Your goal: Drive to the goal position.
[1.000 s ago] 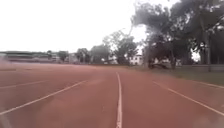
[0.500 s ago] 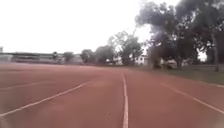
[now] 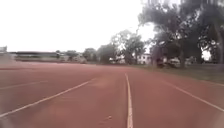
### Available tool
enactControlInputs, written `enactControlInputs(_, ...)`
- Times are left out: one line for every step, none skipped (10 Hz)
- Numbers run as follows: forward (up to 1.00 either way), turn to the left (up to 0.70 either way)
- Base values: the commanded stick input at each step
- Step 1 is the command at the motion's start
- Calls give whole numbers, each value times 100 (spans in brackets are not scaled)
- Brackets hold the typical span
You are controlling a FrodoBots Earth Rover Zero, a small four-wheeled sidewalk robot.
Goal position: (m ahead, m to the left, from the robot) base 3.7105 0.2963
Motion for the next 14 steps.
enactControlInputs(45,0)
enactControlInputs(45,0)
enactControlInputs(45,0)
enactControlInputs(45,0)
enactControlInputs(45,0)
enactControlInputs(45,0)
enactControlInputs(45,0)
enactControlInputs(45,0)
enactControlInputs(45,0)
enactControlInputs(45,0)
enactControlInputs(45,0)
enactControlInputs(45,0)
enactControlInputs(45,0)
enactControlInputs(45,0)
